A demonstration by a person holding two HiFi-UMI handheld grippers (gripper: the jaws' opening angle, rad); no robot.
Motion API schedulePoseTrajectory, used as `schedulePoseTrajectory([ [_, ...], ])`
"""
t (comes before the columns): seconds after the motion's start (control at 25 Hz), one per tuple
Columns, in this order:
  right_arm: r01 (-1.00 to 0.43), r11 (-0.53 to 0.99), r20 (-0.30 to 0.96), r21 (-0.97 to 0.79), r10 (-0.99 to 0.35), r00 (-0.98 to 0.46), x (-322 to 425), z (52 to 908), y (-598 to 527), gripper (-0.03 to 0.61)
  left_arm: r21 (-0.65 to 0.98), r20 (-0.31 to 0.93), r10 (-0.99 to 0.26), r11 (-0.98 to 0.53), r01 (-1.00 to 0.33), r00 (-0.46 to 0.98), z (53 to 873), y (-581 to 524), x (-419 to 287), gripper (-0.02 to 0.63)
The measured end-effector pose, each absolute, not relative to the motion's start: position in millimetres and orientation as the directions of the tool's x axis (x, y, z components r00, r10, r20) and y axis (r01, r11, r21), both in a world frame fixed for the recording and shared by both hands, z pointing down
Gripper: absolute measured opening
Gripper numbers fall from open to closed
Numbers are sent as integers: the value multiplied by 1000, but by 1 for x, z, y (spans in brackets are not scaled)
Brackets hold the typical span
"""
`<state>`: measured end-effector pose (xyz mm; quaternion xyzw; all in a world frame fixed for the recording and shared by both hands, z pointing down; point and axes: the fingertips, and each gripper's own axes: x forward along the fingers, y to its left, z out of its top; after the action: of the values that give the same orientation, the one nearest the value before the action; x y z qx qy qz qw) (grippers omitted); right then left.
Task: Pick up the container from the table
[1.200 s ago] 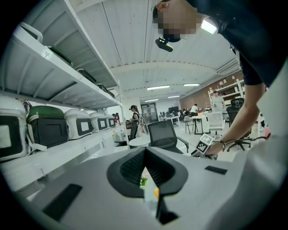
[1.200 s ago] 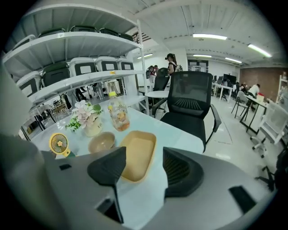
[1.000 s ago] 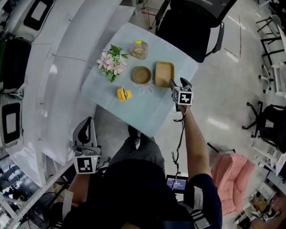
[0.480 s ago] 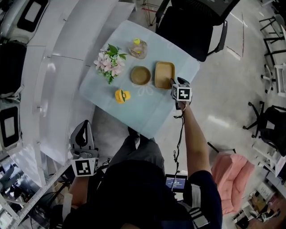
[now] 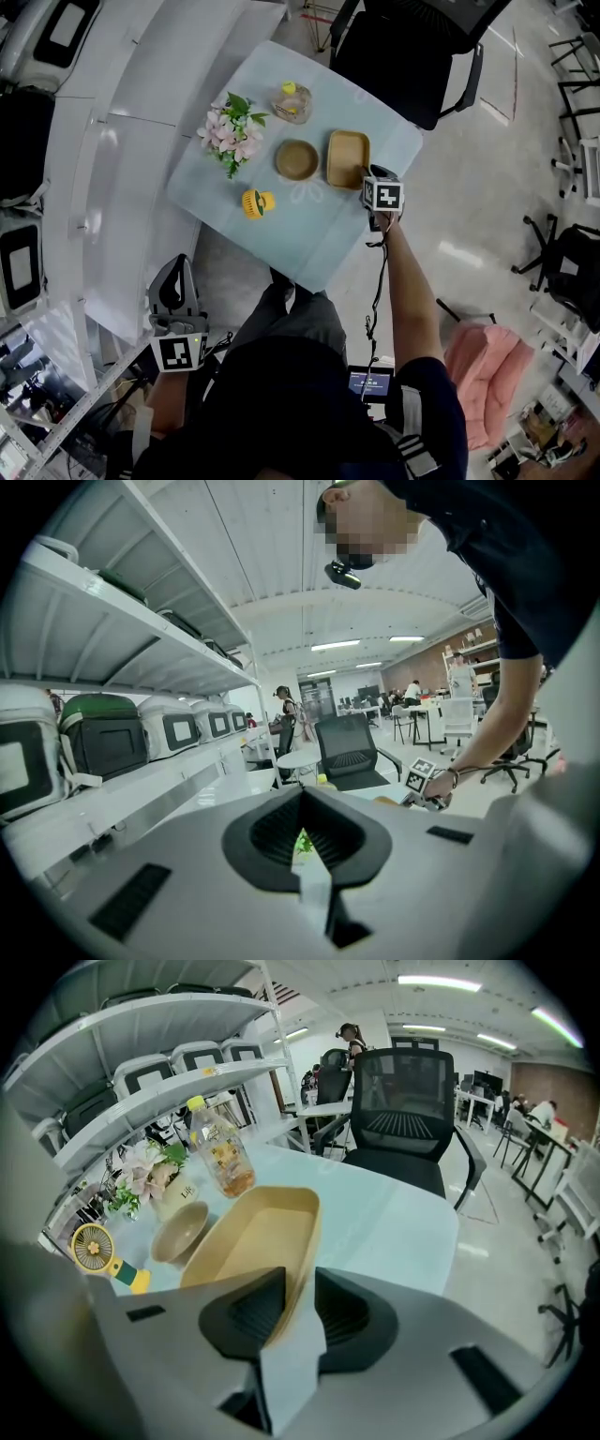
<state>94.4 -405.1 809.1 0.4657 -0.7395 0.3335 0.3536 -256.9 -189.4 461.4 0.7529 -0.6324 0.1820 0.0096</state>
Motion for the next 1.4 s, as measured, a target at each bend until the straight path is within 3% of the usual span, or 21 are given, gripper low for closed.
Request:
schedulePoseTrajectory([
  [0.64, -938, 333, 847, -101, -466, -257, 96, 811, -408, 26, -218, 303, -945, -194, -956, 123, 466, -190, -263, 3],
  [1.4, -953, 276, 830, -126, -496, -254, 97, 802, -407, 14, -208, 307, -943, -195, -958, 125, 469, -191, -267, 3],
])
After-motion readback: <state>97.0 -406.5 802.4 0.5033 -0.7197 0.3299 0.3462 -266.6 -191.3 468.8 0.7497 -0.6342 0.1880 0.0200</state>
